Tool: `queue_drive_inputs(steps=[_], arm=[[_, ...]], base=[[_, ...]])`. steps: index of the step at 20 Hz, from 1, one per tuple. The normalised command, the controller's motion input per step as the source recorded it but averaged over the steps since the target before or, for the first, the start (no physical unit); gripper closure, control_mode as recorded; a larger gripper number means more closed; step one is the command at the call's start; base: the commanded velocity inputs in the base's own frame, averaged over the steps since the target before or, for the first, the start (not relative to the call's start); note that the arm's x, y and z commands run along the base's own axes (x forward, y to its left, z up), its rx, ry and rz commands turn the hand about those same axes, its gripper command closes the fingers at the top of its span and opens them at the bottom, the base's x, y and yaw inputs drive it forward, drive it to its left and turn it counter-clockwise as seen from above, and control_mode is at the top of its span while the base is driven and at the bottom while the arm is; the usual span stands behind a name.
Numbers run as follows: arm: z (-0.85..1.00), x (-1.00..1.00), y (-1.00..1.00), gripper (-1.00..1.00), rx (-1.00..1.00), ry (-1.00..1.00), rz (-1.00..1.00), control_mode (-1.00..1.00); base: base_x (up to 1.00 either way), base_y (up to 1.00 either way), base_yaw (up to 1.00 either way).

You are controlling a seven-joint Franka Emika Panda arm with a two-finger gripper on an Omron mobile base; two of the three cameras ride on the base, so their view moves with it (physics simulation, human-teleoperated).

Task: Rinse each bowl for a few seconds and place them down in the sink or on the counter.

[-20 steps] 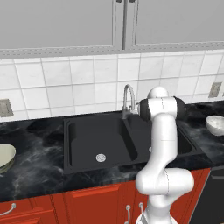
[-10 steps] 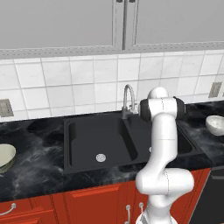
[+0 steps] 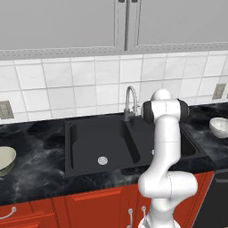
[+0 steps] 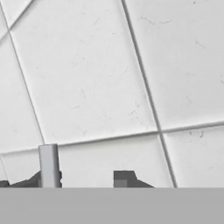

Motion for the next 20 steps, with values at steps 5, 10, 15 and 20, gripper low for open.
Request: queue_drive_inputs(steps=[5, 10, 15, 20], arm=[[-0.11, 0.0, -0.5, 1.0, 0.1, 0.09, -0.02, -1.0], [-0.12, 0.0, -0.47, 1.0, 0.08, 0.11, -0.06, -1.0], [-0.14, 0.0, -0.42, 1.0, 0.05, 0.13, -0.09, -1.0], [-0.15, 0.0, -0.47, 1.0, 0.05, 0.12, -0.09, -1.0]], base=[[0.0, 0.0, 0.0], [0.0, 0.0, 0.0], [0.0, 0.0, 0.0], [0.0, 0.0, 0.0]])
